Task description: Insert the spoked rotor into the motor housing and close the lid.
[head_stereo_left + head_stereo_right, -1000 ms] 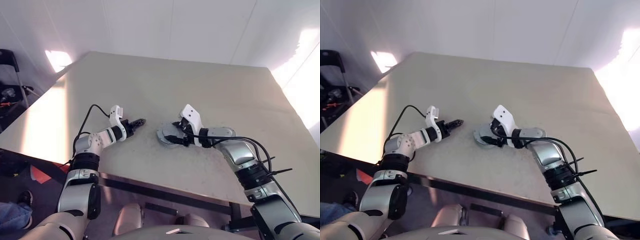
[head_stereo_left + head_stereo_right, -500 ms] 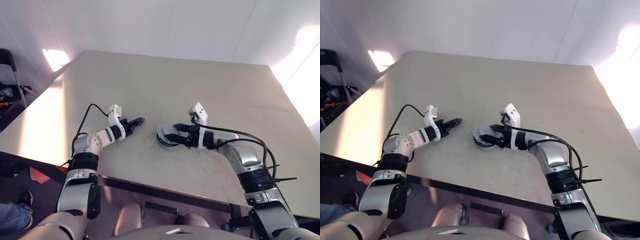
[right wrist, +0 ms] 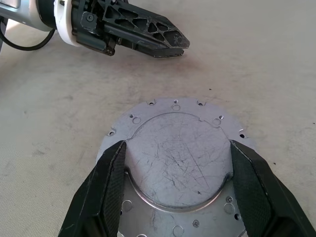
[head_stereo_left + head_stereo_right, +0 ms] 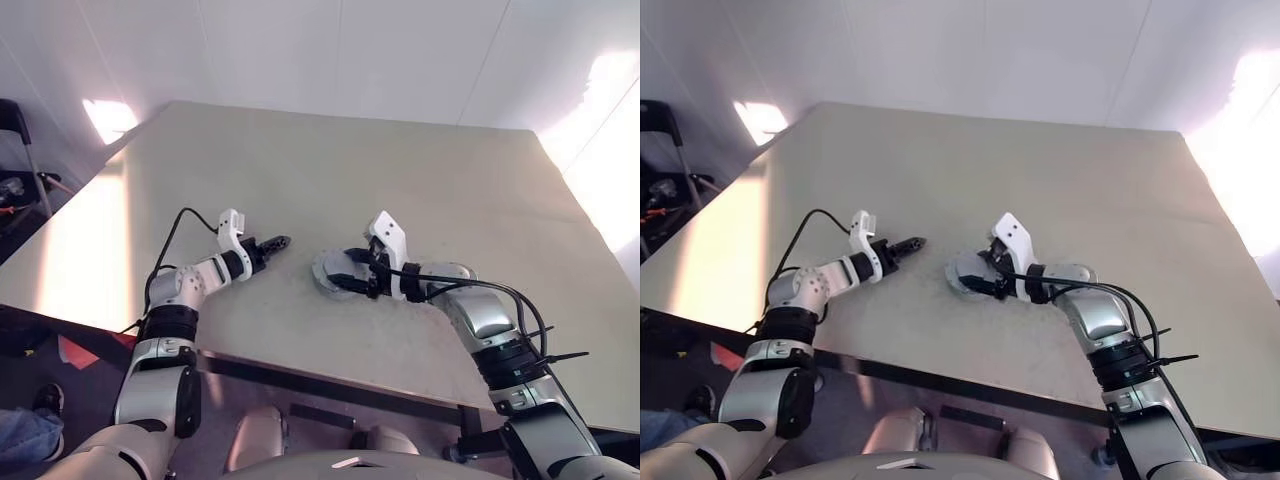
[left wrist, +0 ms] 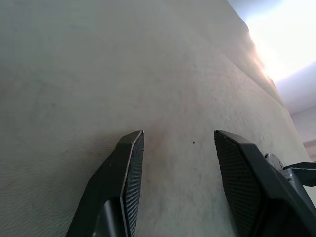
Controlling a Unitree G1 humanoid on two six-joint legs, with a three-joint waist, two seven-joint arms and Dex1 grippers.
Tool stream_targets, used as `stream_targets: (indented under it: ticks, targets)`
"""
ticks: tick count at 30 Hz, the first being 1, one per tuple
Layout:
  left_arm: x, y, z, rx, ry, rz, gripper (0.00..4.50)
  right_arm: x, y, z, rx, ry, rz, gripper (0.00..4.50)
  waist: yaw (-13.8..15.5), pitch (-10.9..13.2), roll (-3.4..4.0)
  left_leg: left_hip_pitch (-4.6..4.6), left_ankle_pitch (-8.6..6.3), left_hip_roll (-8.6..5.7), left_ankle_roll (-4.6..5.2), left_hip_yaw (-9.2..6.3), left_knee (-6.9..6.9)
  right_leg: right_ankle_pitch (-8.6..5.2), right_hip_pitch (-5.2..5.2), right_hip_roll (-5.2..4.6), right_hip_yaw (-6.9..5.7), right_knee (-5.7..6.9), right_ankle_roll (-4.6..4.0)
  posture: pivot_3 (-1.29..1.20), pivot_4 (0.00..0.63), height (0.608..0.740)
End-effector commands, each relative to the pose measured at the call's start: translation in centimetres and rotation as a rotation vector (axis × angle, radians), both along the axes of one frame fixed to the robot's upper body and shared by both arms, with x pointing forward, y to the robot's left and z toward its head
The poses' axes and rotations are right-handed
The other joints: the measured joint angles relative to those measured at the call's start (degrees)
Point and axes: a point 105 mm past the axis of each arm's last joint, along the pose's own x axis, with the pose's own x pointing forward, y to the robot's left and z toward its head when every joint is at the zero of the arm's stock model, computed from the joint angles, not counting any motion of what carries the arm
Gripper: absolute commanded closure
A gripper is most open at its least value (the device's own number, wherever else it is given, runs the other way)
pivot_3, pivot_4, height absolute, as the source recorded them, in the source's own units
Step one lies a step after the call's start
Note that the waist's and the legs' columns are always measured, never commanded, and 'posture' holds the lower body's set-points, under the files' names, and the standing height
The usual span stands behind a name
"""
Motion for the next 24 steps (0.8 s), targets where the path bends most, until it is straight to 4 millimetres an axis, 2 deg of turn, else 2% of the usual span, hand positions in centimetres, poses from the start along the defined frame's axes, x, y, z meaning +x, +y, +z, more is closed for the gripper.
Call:
stream_targets:
  ticks: [1,6,11,16,19,24]
  targets:
    - [0.2,-0.1,0.6,0.0,-0.024,-0.008,2.07,0.3,-0.2,1.0,-0.019,-0.052,0.005,1.4,0.0,0.0,0.0,0.0,0.0,0.0,0.0,0.0,0.0,0.0,0.0,0.0,0.0,0.0,0.0,0.0,0.0,0.74]
    - [0.2,-0.1,0.5,0.002,-0.023,-0.008,2.07,0.9,-0.2,1.9,0.023,-0.068,-0.028,1.4,0.0,0.0,0.0,0.0,0.0,0.0,0.0,0.0,-0.01,0.0,-0.01,0.0,0.0,0.0,-0.01,0.0,0.0,0.74]
    - [0.1,-0.1,0.5,0.003,-0.02,-0.01,2.07,-0.2,0.3,3.0,0.031,-0.152,0.059,1.4,0.0,0.0,0.0,-0.01,0.0,0.0,0.0,0.0,-0.01,0.01,-0.01,0.0,0.0,0.0,-0.01,0.0,0.0,0.74]
    - [0.2,-0.1,0.6,-0.002,-0.021,-0.007,2.07,-0.1,0.3,4.0,0.046,-0.202,0.067,1.4,0.0,0.0,0.01,-0.06,-0.01,0.0,0.01,0.0,-0.05,0.0,-0.07,0.0,0.0,-0.01,-0.01,0.0,0.0,0.74]
    - [0.2,-0.1,0.6,-0.003,-0.022,-0.006,2.07,0.2,0.1,3.8,0.033,-0.19,0.056,1.4,0.0,0.0,0.01,-0.07,-0.01,-0.01,0.02,0.0,-0.05,0.0,-0.07,0.0,0.0,-0.02,-0.01,0.0,0.0,0.74]
    - [0.3,0.0,0.6,-0.004,-0.022,-0.004,2.07,0.5,-0.6,1.9,-0.043,-0.147,0.032,1.4,0.0,0.0,0.01,-0.07,-0.01,-0.01,0.02,0.0,-0.05,0.01,-0.07,0.0,0.0,-0.02,-0.01,0.0,0.0,0.74]
